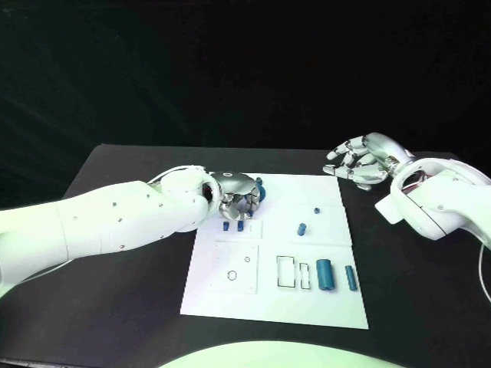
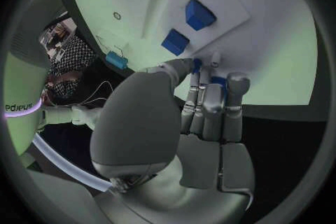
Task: Assemble the parts on the task board
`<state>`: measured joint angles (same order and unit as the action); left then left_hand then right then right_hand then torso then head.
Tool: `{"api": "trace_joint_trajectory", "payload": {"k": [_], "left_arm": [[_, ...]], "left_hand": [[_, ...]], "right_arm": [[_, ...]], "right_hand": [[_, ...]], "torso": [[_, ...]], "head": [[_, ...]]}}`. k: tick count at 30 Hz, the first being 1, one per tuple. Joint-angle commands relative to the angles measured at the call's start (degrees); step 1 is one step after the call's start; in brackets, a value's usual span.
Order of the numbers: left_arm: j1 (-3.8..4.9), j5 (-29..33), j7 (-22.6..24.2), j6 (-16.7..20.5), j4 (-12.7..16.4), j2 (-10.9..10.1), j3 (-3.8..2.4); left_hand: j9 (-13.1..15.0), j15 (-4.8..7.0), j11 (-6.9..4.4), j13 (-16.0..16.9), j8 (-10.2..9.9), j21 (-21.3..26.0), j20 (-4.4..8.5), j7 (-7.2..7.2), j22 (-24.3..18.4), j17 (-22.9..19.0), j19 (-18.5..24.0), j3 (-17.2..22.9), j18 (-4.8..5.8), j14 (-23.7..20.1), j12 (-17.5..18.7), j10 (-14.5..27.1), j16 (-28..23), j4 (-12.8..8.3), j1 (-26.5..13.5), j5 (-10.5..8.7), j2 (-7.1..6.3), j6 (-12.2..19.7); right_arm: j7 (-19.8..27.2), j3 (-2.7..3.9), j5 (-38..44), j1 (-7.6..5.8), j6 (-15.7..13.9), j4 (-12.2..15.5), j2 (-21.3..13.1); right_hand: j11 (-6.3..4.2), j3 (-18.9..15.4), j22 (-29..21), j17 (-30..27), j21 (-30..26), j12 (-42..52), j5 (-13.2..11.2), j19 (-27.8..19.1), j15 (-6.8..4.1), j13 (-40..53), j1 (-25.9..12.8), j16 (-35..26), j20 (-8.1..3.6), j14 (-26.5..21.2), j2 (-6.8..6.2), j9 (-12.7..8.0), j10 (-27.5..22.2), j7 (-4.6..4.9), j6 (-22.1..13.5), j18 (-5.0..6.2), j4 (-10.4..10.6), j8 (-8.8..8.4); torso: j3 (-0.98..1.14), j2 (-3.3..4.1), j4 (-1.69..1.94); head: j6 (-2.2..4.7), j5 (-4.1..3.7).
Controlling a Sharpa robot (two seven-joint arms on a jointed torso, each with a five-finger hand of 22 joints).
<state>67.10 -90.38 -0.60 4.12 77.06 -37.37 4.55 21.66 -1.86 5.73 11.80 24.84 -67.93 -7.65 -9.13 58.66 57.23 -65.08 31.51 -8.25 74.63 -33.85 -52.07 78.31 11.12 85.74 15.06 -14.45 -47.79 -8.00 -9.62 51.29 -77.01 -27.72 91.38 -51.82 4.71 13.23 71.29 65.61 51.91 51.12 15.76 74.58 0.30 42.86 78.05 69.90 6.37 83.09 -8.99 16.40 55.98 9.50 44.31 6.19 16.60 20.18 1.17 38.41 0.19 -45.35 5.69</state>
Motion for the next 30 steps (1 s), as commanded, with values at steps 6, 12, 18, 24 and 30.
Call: {"api": "trace_joint_trajectory", "payload": {"k": [6, 12, 18, 24, 30], "left_arm": [[0.0, 0.27, 0.63, -0.48, -0.09, 0.23, -0.03], [0.0, 0.21, 0.67, 0.53, -0.23, 0.31, -0.03], [-0.02, 0.22, 1.0, 1.88, -0.37, 0.33, -0.04], [-0.28, 1.21, 1.55, 2.5, 0.36, -0.29, -0.33], [-0.36, 3.89, 1.82, 2.45, 2.48, -2.01, -1.45]], "left_hand": [[0.33, 1.25, -1.47, -0.41, 0.61, -3.13, 1.06, 1.06, 3.71, 4.3, -2.37, 1.05, 1.31, 3.41, 1.4, -4.91, 2.55, -2.59, 0.11, -0.42, 1.77, -4.21], [0.52, 1.66, -1.83, -0.43, 0.39, -4.48, 1.39, 1.34, 5.47, 5.91, -3.58, 1.24, 1.69, 4.6, 2.19, -6.43, 3.33, -3.61, -0.15, -0.42, 2.18, -5.52], [0.4, 1.6, -1.65, -0.64, -0.45, -5.09, 1.44, 1.18, 6.22, 6.01, -4.13, 1.55, 1.84, 5.03, 3.41, -6.71, 3.48, -4.24, -0.44, -0.35, 2.18, -5.44], [0.3, 1.41, -1.4, -0.87, -1.19, -5.17, 1.38, 0.97, 6.26, 5.78, -4.06, 1.89, 1.83, 5.11, 4.6, -6.82, 3.43, -4.58, -0.89, -0.17, 2.11, -5.38], [0.26, 1.22, -1.2, -1.07, -1.76, -5.27, 1.25, 0.8, 6.4, 5.69, -4.08, 2.01, 1.85, 5.18, 5.69, -7.06, 3.42, -4.64, -1.72, -0.16, 1.79, -5.48]], "right_arm": [[0.4, 0.0, 0.12, 0.03, 0.61, 0.07, 0.03], [0.36, 0.0, 0.14, 0.03, 0.66, 0.06, 0.06], [0.36, 0.0, 0.15, 0.03, 0.67, 0.04, 0.07], [0.37, 0.0, 0.16, 0.03, 0.66, 0.06, 0.1], [0.37, 0.0, 0.16, 0.03, 0.63, 0.07, 0.04]], "right_hand": [[0.09, 0.36, -0.13, -0.11, -0.44, -0.42, 0.34, -0.33, -0.01, -0.19, -0.02, -0.34, -0.1, -0.35, -0.48, -0.07, -0.34, 0.25, 0.04, 0.98, -0.09, 0.23], [0.06, 0.5, -0.01, 0.1, -0.17, -0.45, 0.35, -0.13, -0.03, -0.35, -0.04, -0.24, -0.11, -0.27, -0.44, -0.06, -0.23, 0.22, 0.14, 0.91, -0.11, 0.35], [0.05, 0.52, 0.09, 0.21, 0.05, -0.45, 0.35, -0.02, -0.03, -0.38, -0.04, -0.16, -0.11, -0.23, -0.43, -0.06, -0.21, 0.21, 0.16, 0.87, -0.12, 0.38], [0.03, 0.59, 0.01, 0.14, -0.1, -0.46, 0.35, -0.01, -0.05, -0.47, -0.07, -0.25, -0.13, -0.21, -0.44, -0.05, -0.12, 0.19, 0.22, 0.89, -0.12, 0.46], [0.03, 0.59, 0.01, 0.14, -0.1, -0.46, 0.35, -0.01, -0.05, -0.47, -0.07, -0.25, -0.13, -0.21, -0.44, -0.05, -0.12, 0.19, 0.22, 0.89, -0.12, 0.46]], "torso": [[-0.01, 0.01, -0.01], [-0.02, 0.0, -0.03], [-0.01, 0.0, 0.01], [-0.07, 0.03, -0.07], [0.02, 0.01, 0.02]], "head": [[-0.05, -0.08], [0.06, -0.13], [0.17, -0.17], [0.57, -0.15], [0.45, -0.17]]}}
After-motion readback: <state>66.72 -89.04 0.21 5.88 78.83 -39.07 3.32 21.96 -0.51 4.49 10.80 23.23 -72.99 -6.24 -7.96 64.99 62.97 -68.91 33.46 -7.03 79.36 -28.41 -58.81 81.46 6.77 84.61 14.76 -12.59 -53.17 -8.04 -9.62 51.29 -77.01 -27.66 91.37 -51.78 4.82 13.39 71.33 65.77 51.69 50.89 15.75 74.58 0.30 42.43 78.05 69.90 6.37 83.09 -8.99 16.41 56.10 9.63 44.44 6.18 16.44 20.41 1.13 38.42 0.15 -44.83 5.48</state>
